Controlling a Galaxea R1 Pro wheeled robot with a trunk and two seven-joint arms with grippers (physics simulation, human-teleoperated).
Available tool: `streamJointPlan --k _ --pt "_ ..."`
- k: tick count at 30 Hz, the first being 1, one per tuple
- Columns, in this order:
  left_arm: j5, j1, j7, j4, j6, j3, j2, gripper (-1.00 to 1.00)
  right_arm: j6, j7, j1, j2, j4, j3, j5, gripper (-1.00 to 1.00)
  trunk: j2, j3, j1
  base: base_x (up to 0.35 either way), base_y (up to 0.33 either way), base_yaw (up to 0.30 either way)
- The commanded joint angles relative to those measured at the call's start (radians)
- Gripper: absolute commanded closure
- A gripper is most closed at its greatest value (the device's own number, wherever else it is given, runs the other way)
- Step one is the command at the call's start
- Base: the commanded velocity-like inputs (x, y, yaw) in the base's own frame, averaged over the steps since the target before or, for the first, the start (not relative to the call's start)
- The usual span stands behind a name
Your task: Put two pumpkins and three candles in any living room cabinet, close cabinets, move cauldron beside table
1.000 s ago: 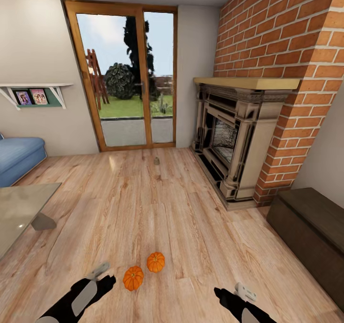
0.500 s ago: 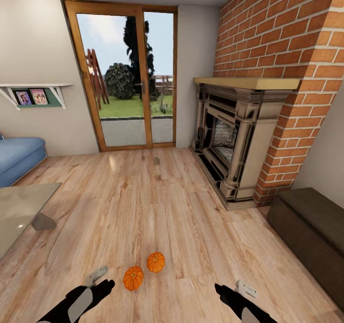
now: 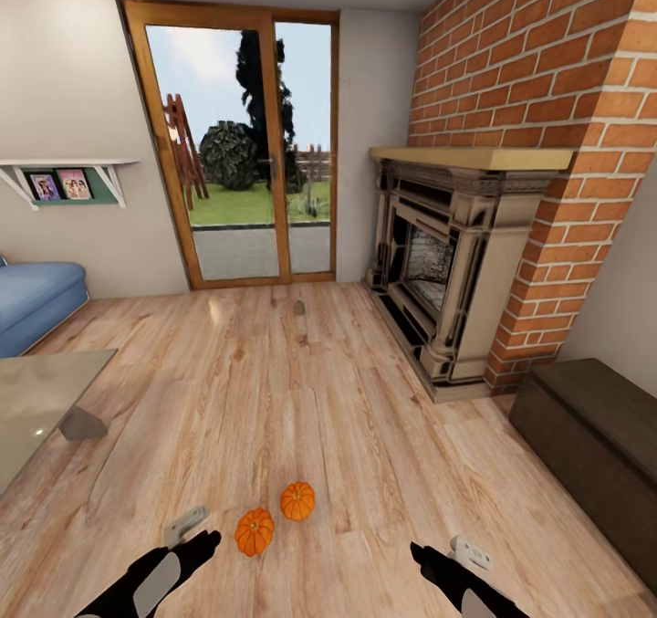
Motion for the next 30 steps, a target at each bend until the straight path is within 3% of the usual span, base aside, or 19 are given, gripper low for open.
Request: streamJointPlan --k 1,30 --pt "0.009 0.0 0.009 -0.003 0.003 -0.008 0.001 -1.0 -0.004 0.002 -0.001 -0.001 0.001 0.008 -0.01 -1.0 -0.008 -0.004 0.004 0.0 0.0 0.0" --pt "0.014 0.003 0.018 0.001 -0.003 -0.01 0.005 -1.0 -0.027 0.002 -0.001 -0.002 0.002 0.007 -0.012 -1.0 -0.211 -0.095 0.115 0.0 0.0 0.0"
